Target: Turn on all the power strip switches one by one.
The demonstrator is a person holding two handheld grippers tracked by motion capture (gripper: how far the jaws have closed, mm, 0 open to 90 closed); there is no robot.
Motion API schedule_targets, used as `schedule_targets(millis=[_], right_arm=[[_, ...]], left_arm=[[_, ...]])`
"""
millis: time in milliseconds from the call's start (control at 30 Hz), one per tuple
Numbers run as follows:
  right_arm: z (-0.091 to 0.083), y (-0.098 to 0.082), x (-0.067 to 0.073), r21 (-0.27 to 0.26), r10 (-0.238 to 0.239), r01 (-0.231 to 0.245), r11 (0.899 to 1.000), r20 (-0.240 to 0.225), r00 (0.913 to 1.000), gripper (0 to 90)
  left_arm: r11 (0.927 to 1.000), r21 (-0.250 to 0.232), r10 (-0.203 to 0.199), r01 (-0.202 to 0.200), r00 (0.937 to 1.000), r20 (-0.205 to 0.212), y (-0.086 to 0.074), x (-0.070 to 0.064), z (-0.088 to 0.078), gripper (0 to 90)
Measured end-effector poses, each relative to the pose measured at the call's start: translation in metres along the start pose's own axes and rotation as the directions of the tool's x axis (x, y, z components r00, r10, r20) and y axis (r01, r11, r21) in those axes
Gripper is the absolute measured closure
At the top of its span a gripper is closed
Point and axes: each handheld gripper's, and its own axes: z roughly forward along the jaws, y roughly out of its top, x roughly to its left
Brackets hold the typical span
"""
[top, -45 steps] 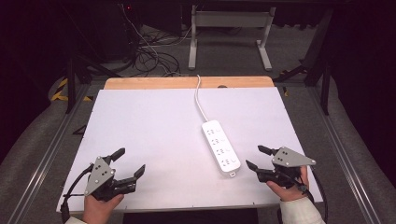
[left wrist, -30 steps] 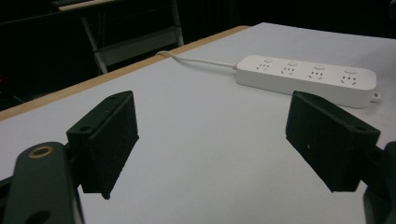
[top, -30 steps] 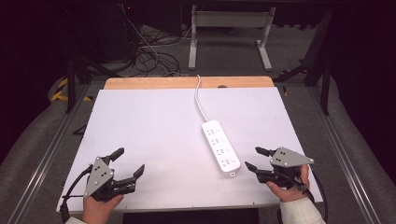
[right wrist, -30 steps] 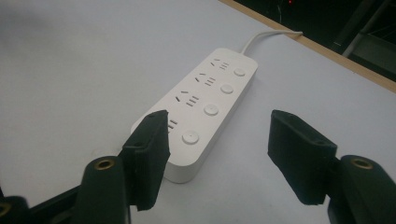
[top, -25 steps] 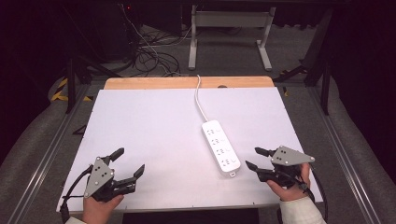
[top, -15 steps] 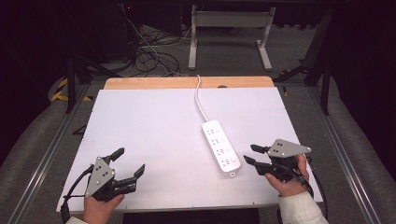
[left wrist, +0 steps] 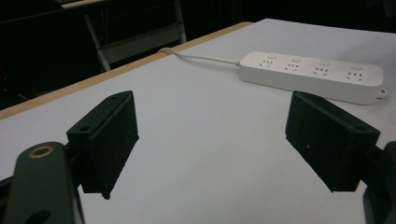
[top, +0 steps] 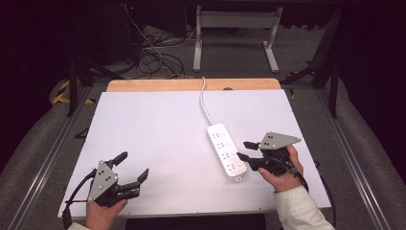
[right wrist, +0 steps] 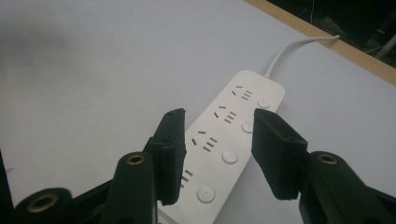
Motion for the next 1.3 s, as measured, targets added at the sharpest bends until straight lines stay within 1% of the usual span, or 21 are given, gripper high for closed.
schedule_targets(millis=[300,433,467,533,567,600,633,700,767,800,833,867,900,933,967,1000,1067,1167,1200,1267,1300], right_arm=[[0.014,0.010,0.001,0.014,0.000,0.000,1.000,-0.024,0.9997,54.2],[0.020,0.014,0.002,0.020,-0.007,0.008,1.000,-0.032,0.9994,54.2],[0.023,0.016,0.003,0.031,-0.021,0.022,0.999,-0.029,0.9994,55.2],[0.021,0.016,0.002,0.036,-0.031,0.032,0.999,-0.023,0.9992,61.1],[0.019,0.015,-0.001,0.028,-0.019,0.020,0.999,-0.033,0.9993,64.1],[0.016,0.014,-0.003,0.013,0.006,-0.006,1.000,-0.047,0.9989,67.7],[0.014,0.012,-0.005,-0.013,0.025,-0.026,1.000,-0.054,0.9982,70.6],[0.011,0.012,-0.005,-0.017,0.021,-0.022,1.000,-0.044,0.9988,76.6],[0.012,0.012,-0.005,0.005,0.024,-0.023,1.000,-0.054,0.9983,83.4],[0.012,0.012,-0.005,0.005,0.024,-0.023,1.000,-0.054,0.9983,83.4],[0.013,0.013,-0.005,0.029,0.028,-0.026,0.999,-0.055,0.9981,90.0],[0.014,0.013,-0.005,0.044,0.033,-0.030,0.999,-0.059,0.9977,90.0],[0.014,0.013,-0.005,0.044,0.033,-0.030,0.999,-0.059,0.9977,90.0],[0.016,0.015,-0.006,0.077,0.041,-0.035,0.996,-0.071,0.9966,90.0],[0.016,0.015,-0.006,0.077,0.041,-0.035,0.996,-0.071,0.9966,90.0],[0.019,0.017,-0.008,0.130,0.051,-0.039,0.991,-0.087,0.9949,90.0],[0.021,0.018,-0.009,0.166,0.050,-0.037,0.985,-0.074,0.9960,90.0],[0.022,0.019,-0.010,0.184,0.053,-0.039,0.982,-0.070,0.9961,90.0],[0.024,0.019,-0.010,0.210,0.051,-0.037,0.977,-0.060,0.9969,90.0],[0.027,0.019,-0.011,0.241,0.053,-0.037,0.970,-0.062,0.9966,90.0],[0.027,0.019,-0.011,0.241,0.053,-0.037,0.970,-0.062,0.9966,90.0]], left_arm=[[1.0000,0.003,0.002,-0.002,1.0000,0.001,0.000,0.000,0.000,17.4],[1.0000,0.004,0.004,-0.004,1.0000,0.000,0.000,0.000,0.000,17.4],[1.0000,0.001,0.003,-0.003,1.0000,0.001,0.000,0.000,0.000,17.4],[1.0000,0.000,0.003,-0.003,1.0000,0.000,0.000,0.000,0.000,17.5],[1.0000,0.000,0.005,-0.005,1.0000,0.000,0.000,0.000,0.000,17.5],[1.0000,0.000,0.006,-0.006,1.0000,0.002,0.000,0.000,-0.001,17.5],[1.0000,0.000,0.004,-0.004,1.0000,0.002,0.000,0.000,-0.001,17.5],[1.0000,0.002,0.002,-0.003,1.0000,0.003,0.000,0.000,0.000,17.5],[1.0000,0.004,0.005,-0.005,1.0000,0.002,0.000,0.000,0.000,17.6],[1.0000,0.002,0.005,-0.005,1.0000,0.002,0.000,0.000,0.000,17.6],[1.0000,0.001,0.004,-0.004,1.0000,0.001,0.000,0.000,0.000,17.6],[1.0000,0.001,0.005,-0.005,1.0000,0.000,0.000,0.000,0.000,17.5],[1.0000,0.002,0.005,-0.005,1.0000,0.000,0.000,0.000,0.000,17.5],[1.0000,0.005,0.006,-0.006,1.0000,-0.001,0.000,0.000,0.001,17.5],[1.0000,0.005,0.005,-0.005,1.0000,-0.002,0.000,0.000,0.001,17.5],[1.0000,0.006,0.007,-0.007,1.0000,-0.002,0.000,0.000,0.001,17.6],[1.0000,0.005,0.008,-0.008,1.0000,-0.003,0.000,0.000,0.001,17.6],[0.9999,0.006,0.009,-0.009,0.9999,-0.004,0.000,0.000,0.001,17.6],[0.9999,0.008,0.010,-0.009,0.9999,-0.005,-0.001,0.000,0.001,17.6],[0.9999,0.011,0.009,-0.009,1.0000,-0.004,-0.001,0.000,0.001,17.6],[0.9998,0.012,0.013,-0.013,0.9999,-0.005,-0.001,0.001,0.001,17.6]])
